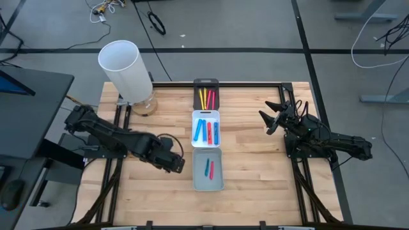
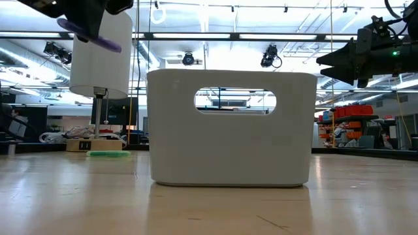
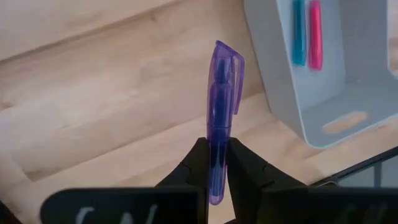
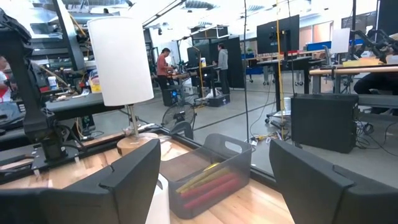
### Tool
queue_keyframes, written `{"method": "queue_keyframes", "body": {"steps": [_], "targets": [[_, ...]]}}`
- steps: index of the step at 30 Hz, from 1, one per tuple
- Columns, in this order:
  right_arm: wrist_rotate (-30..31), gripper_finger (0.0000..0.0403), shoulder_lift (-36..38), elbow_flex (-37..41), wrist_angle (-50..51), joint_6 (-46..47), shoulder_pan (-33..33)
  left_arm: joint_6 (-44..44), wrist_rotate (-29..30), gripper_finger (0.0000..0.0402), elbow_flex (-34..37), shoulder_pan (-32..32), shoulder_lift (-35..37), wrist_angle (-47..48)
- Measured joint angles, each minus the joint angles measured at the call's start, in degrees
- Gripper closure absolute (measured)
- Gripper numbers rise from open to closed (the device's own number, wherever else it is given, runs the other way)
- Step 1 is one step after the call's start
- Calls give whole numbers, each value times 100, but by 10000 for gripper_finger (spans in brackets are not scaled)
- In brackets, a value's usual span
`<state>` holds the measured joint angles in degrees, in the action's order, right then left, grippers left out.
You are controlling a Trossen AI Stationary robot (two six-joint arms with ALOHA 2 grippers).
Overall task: Pick & Place Markers
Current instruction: Put the violet pen into the gray bin
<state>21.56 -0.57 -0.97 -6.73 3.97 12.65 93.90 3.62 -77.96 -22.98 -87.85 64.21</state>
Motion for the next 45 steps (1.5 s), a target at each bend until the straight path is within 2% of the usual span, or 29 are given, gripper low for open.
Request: {"method": "queue_keyframes", "body": {"steps": [5,12,32,37,45], "targets": [[-1,101,-1,0,-1,0,1,172,128,367,-394,-219,-505,-42],[0,101,-1,0,-2,0,2,169,276,367,-1005,-213,-1229,-429],[-1,101,-1,0,-2,1,0,374,98,367,-2657,391,-2831,-539],[-1,101,-1,0,-4,1,-1,512,42,367,-2941,500,-3091,-490],[0,101,-1,0,0,0,0,757,114,367,-2950,525,-3111,-95]]}}
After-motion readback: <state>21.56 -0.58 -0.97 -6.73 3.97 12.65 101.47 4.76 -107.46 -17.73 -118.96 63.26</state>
